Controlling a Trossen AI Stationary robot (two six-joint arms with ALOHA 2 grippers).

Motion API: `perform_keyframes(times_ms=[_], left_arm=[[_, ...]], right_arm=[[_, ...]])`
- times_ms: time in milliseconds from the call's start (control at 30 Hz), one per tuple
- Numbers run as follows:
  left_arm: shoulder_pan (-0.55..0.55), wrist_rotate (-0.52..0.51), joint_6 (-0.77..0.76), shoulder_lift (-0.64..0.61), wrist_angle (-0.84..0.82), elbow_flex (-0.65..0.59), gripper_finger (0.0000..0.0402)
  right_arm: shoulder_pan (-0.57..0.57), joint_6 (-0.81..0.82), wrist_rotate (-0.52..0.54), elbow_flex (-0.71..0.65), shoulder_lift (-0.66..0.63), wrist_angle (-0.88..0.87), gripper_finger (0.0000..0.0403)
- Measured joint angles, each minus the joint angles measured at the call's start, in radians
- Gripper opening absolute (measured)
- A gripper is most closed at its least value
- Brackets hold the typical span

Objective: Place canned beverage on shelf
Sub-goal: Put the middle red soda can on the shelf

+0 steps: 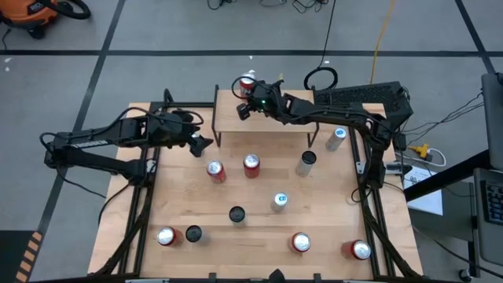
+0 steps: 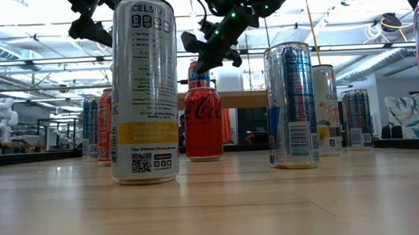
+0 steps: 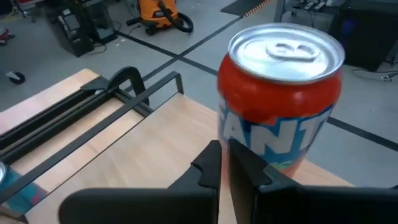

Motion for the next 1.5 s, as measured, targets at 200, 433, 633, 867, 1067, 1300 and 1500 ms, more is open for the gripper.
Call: perform_keyframes(times_ms=[200,433,633,867,1067,1300,1500], left_arm=[[0.000,-0.001,0.000,0.000,0.000,0.000,0.0400],[0.000,-0.001,-0.001,0.000,-0.033,0.000,0.0400],[0.000,-0.002,0.006,0.000,-0.048,-0.001,0.0400],[0.000,0.009,-0.005,0.000,-0.051,-0.026,0.0400],[0.000,0.007,-0.020,0.000,-0.050,-0.034,0.0400],[0.000,0.001,0.000,0.000,-0.049,-0.034,0.0400],[0.000,0.000,0.000,0.000,-0.049,-0.034,0.0400]], right_arm=[[0.000,-0.004,-0.006,0.000,0.000,-0.003,0.0006],[0.024,-0.021,0.015,0.001,-0.087,-0.168,0.0006],[-0.029,-0.087,-0.009,0.001,-0.093,-0.184,0.0003],[-0.084,-0.045,-0.029,0.000,-0.080,-0.204,0.0001],[-0.098,-0.059,-0.068,0.000,-0.081,-0.185,0.0001],[-0.098,-0.068,-0.095,0.001,-0.072,-0.157,0.0000],[-0.098,-0.053,-0.108,0.001,-0.072,-0.157,0.0000]])
